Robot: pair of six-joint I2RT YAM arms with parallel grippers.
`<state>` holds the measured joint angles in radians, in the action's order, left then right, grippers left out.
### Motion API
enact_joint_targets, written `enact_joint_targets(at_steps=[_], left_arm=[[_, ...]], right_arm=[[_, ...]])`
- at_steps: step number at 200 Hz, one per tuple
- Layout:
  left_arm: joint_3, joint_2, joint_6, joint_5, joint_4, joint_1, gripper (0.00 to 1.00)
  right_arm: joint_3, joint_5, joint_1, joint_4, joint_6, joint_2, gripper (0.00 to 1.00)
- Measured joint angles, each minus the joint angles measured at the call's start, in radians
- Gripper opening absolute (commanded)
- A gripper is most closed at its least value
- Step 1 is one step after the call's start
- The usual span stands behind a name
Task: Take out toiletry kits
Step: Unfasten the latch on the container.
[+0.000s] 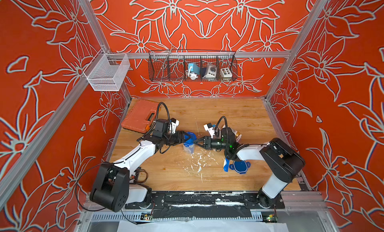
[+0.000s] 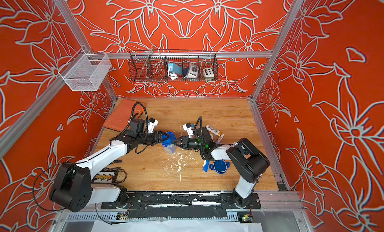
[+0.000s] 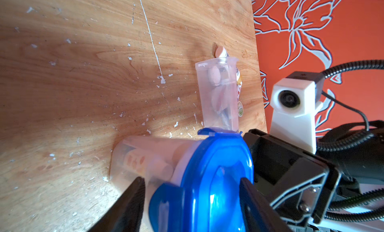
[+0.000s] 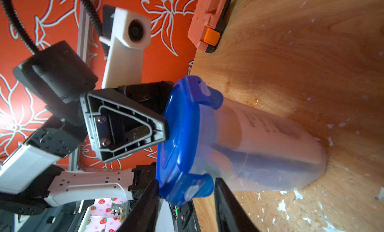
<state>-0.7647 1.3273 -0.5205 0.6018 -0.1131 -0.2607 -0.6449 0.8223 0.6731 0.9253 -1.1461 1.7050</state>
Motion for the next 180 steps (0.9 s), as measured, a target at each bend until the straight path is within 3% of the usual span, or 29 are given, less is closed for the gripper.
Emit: enact_joint_targets(at_steps=[30, 52, 80, 115, 133, 154, 180], left_arm=[[0.001, -0.006, 0.000, -0.034, 0.007, 0.003, 0.64], [0.006, -0.006, -0.001, -0.055, 0.020, 0.002, 0.63], [0.017, -0.006, -0.004, -0.074, 0.047, 0.001, 0.62], [0.023, -0.009, -0.012, -0.097, 0.066, 0.000, 0.63], [0.023, -0.010, -0.020, -0.102, 0.064, 0.000, 0.66], [0.008, -0.010, -0.027, -0.104, 0.043, -0.001, 0.69], [-0.022, -0.006, -0.030, -0.106, -0.011, -0.006, 0.72]], right_arm=[[0.035, 0.022, -0.019, 0.083, -0.045, 0.015, 0.22], [0.042, 0.036, -0.025, 0.106, -0.058, 0.016, 0.20], [0.043, 0.053, -0.027, 0.103, -0.057, 0.015, 0.21], [0.067, 0.040, -0.041, 0.060, -0.042, -0.045, 0.32], [0.046, -0.032, -0.043, -0.192, 0.063, -0.164, 0.42], [-0.071, -0.207, -0.012, -0.601, 0.233, -0.309, 0.51], [-0.159, -0.373, 0.047, -0.901, 0.376, -0.418, 0.59]])
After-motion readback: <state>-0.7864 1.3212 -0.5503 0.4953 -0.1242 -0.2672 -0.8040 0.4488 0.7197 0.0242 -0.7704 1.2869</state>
